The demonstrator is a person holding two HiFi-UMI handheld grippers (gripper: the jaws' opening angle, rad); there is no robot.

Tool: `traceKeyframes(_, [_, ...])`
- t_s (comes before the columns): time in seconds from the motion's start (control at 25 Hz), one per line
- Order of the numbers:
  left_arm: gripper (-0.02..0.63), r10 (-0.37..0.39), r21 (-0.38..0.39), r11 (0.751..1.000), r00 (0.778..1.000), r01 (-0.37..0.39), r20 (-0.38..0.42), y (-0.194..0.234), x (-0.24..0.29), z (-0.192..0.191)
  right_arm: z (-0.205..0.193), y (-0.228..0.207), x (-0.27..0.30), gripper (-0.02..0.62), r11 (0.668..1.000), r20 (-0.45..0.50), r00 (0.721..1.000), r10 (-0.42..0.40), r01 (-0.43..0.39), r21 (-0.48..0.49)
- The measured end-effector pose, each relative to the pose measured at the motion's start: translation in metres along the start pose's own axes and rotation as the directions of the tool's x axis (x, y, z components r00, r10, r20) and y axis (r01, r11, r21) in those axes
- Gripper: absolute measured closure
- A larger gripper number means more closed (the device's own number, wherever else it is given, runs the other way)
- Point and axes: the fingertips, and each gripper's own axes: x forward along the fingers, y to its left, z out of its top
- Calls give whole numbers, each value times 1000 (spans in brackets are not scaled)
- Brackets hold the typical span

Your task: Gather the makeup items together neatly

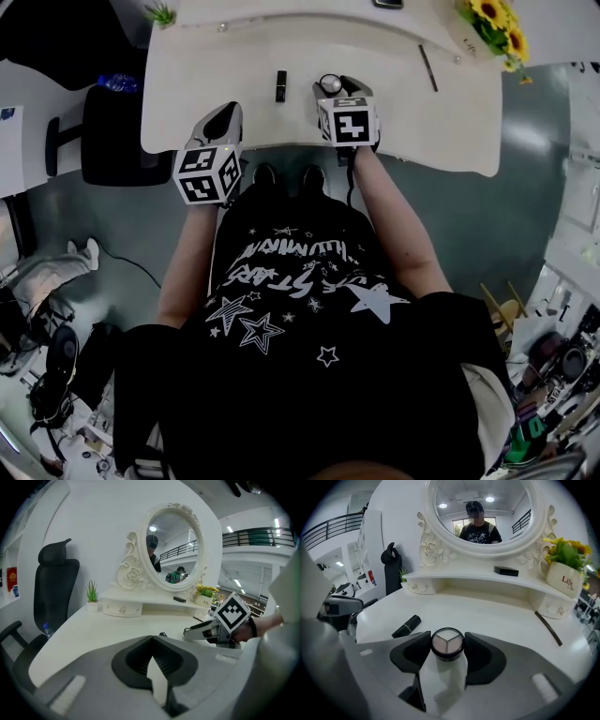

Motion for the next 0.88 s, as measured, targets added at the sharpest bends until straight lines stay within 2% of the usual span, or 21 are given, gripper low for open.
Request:
traceKeyframes(0.4, [606,-45,-10,999,999,45,-12,25,0,-1,0,37,19,339,1000,-29,1000,9,-10,-29])
traceKeyframes(0.88, [606,-90,-13,996,996,90,-28,41,-1,-6,-6,41,26,337,999,-44,998,-46,45,-27])
